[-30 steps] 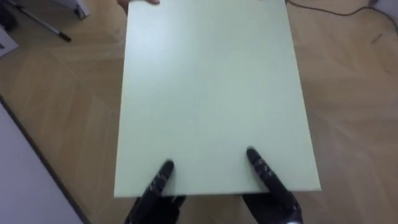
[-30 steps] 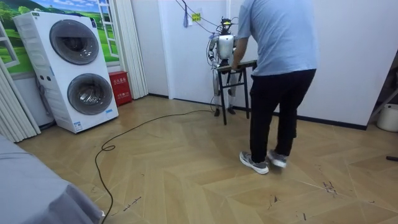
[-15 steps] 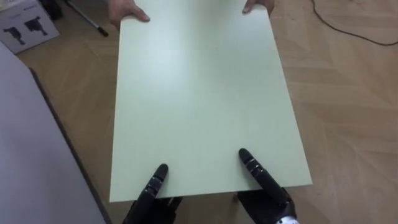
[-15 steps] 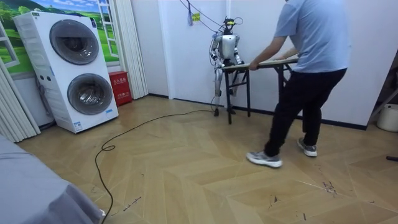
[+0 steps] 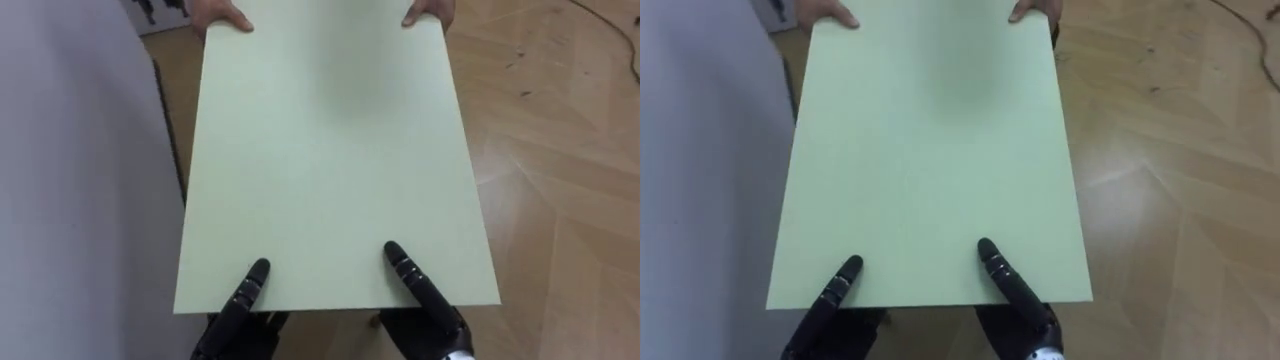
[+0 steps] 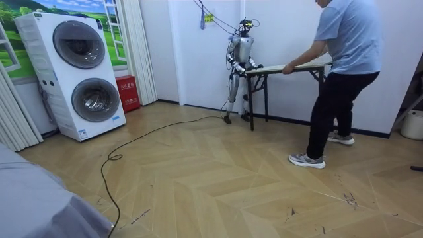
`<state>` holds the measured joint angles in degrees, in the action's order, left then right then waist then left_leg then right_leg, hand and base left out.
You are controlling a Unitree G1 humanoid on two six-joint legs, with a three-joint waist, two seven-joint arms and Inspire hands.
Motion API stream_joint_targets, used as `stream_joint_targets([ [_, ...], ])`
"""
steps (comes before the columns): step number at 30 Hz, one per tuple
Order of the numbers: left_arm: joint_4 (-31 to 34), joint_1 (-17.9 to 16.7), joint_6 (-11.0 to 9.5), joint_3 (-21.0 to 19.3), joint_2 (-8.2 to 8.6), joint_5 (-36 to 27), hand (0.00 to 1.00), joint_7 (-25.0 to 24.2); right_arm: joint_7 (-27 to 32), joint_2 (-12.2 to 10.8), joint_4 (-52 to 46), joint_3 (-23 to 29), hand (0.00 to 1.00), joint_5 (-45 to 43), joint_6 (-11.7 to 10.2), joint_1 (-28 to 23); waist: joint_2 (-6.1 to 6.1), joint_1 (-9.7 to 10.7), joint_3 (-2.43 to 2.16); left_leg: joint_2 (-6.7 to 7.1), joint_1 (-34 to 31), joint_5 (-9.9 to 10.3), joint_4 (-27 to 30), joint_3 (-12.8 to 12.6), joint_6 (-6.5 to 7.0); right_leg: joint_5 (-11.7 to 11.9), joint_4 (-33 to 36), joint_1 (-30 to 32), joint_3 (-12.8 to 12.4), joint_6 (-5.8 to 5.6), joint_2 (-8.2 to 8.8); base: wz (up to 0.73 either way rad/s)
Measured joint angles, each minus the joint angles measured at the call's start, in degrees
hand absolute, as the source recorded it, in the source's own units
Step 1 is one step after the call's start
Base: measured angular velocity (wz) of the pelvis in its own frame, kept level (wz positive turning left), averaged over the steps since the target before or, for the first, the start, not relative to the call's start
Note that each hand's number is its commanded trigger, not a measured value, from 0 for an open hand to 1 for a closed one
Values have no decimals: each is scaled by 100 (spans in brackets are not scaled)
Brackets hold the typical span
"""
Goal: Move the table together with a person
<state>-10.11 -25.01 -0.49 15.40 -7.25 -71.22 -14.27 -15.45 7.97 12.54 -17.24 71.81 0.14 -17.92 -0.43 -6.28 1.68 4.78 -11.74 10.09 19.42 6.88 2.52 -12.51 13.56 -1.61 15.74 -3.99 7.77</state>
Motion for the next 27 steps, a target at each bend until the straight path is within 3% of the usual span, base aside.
stream_joint_targets([
  [3, 0, 8, 1, -13, 40, 48, 100, 60, 28, 15, 1, 5, 100, -3, -7, -17, 15, -54, 5, -1, 7, -12, 47, 335, -19, -3, 187, -33, 2, 4, -61, 49],
  [4, -1, 16, -2, -1, 42, 68, 100, 63, 29, 18, 11, -1, 100, -4, -32, -32, 55, -64, 29, -31, -2, -21, 62, 553, -46, -109, 231, 34, -190, 118, -166, 64],
  [5, -1, 53, -40, 7, 34, 76, 100, 63, 29, -16, 7, -20, 100, -5, -77, -9, 41, -54, 20, 4, -98, -35, 98, 804, -97, -144, -28, 210, -534, 251, -411, 66],
  [6, -1, 80, -51, 5, 28, 74, 100, 63, 29, -25, -5, -37, 100, -5, -116, 7, 28, -51, 15, 40, -156, -52, 103, 858, -127, -62, -180, 319, -612, 306, -508, 91],
  [7, -23, 119, -44, 31, 79, 102, 100, 122, 36, 11, -18, -46, 100, 6, -189, -7, 99, 26, -38, 98, -258, -86, 125, 944, -175, -10, -97, 378, -413, 473, -573, 110],
  [8, -21, 151, -24, 3, 88, 115, 100, 143, 36, 45, -28, -78, 100, 31, -210, 4, 112, 156, -55, -15, -370, -137, 114, 329, -117, -1, -89, 323, -59, 479, -561, 123],
  [9, -21, 173, -2, 3, 89, 110, 100, 143, 36, 43, -27, -77, 100, 47, -210, 9, 115, 218, -53, -127, -407, -177, 90, -196, -53, -1, -95, 274, 130, 479, -539, 140],
  [10, -25, 228, 31, 37, 61, 117, 100, 154, 32, 46, -23, -71, 100, 122, -210, -14, 120, 382, -51, -403, -421, -268, -4, -1258, 99, -4, -94, 186, 424, 478, -520, 144],
  [11, -37, 276, 61, 83, 68, 186, 100, 162, 21, 49, -20, -12, 100, 224, -210, -40, 115, 463, -48, -547, -418, -317, -40, -1928, 182, -13, -97, 144, 503, 473, -541, 126],
  [12, -59, 302, 68, 83, 79, 223, 100, 163, 21, 44, -16, 13, 100, 226, -203, -53, 103, 465, -52, -575, -411, -322, -48, -2054, 191, -32, -99, 145, 474, 469, -553, 60],
  [16, -78, 225, 143, 2, 145, 233, 100, 165, 24, 61, -37, 48, 100, 108, -184, -96, 80, 406, -63, -492, -310, -324, -172, -1907, 186, -87, -104, 52, 490, 451, -578, 16],
  [27, -108, 173, 187, -66, 183, 434, 100, 233, 51, 13, -36, 119, 100, -85, -186, -225, 101, 435, -50, -405, -64, -280, -284, -1875, 245, -102, 121, -33, 382, 420, -479, 3],
])
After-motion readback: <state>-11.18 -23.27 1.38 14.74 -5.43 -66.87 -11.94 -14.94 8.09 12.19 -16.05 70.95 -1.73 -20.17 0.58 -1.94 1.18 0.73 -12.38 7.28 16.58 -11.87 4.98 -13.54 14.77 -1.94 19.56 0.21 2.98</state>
